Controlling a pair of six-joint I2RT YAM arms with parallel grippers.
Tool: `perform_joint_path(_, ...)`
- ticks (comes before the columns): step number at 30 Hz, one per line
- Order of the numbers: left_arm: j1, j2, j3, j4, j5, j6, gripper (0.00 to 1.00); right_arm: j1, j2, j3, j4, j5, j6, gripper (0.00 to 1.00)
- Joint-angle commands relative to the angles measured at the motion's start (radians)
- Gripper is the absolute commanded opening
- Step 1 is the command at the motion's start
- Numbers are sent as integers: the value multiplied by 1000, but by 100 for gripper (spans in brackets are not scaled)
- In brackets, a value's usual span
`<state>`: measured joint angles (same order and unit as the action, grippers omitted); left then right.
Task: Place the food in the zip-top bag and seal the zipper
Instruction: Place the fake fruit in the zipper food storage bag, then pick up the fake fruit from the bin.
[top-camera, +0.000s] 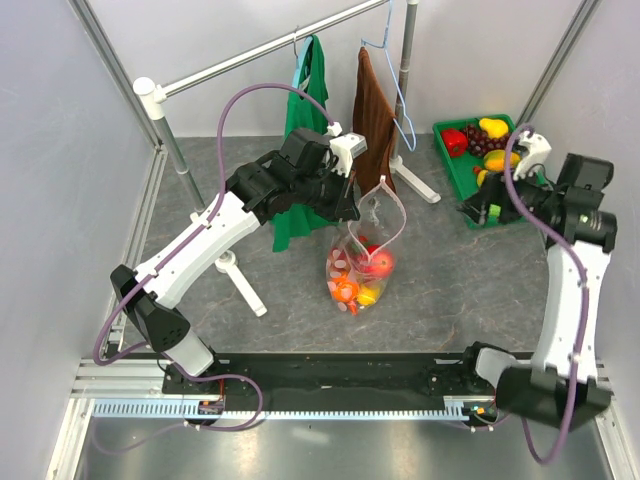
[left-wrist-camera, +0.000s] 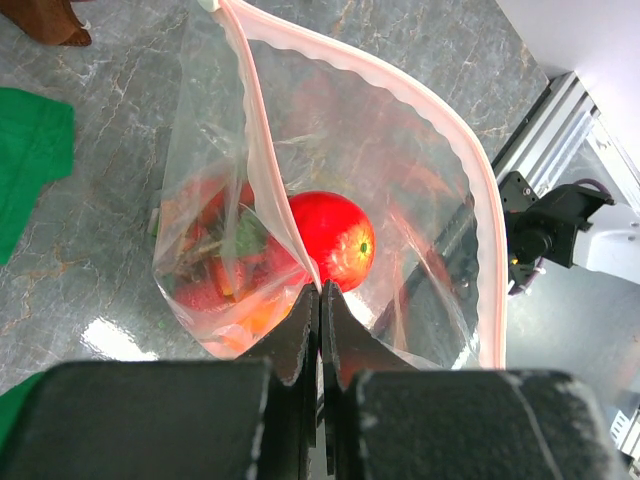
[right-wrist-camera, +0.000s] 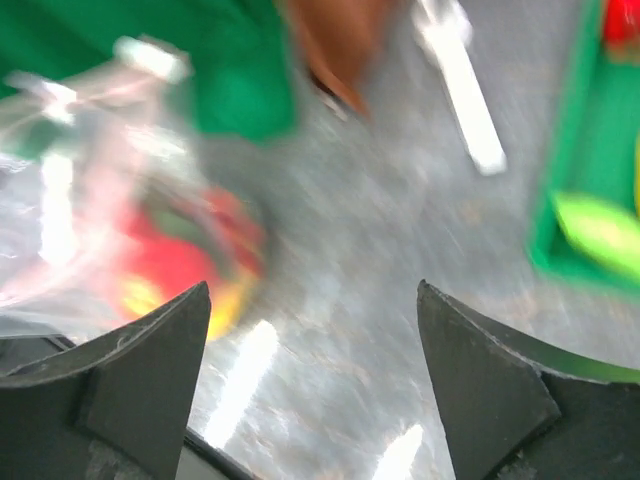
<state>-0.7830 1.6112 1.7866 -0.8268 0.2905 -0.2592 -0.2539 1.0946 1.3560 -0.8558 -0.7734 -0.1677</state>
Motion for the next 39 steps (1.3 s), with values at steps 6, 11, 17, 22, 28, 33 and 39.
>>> perform_joint_path(6,-2,-30,22,55,22,28,2,-214,520,216,-144,123,-384,87)
perform_joint_path(11,-2,-31,13,60,22,28,2,-173,796,466,-207,315,-632,88)
perform_joint_path(17,-2,-36,-7,60,21,34,2,-121,893,515,-216,352,-946,88)
perform_joint_path(22,-1,-28,0,60,18,37,2,-55,935,491,-207,404,-1180,85)
perform_joint_path(28,-1,-25,-6,57,16,37,2,-2,1027,523,-192,480,-1245,82)
perform_joint_path(33,-1,-22,-10,49,16,41,2,25,1056,488,-164,572,-1322,81)
perform_joint_path(39,-1,-11,-6,49,18,41,2,41,1093,486,-135,623,-1346,80)
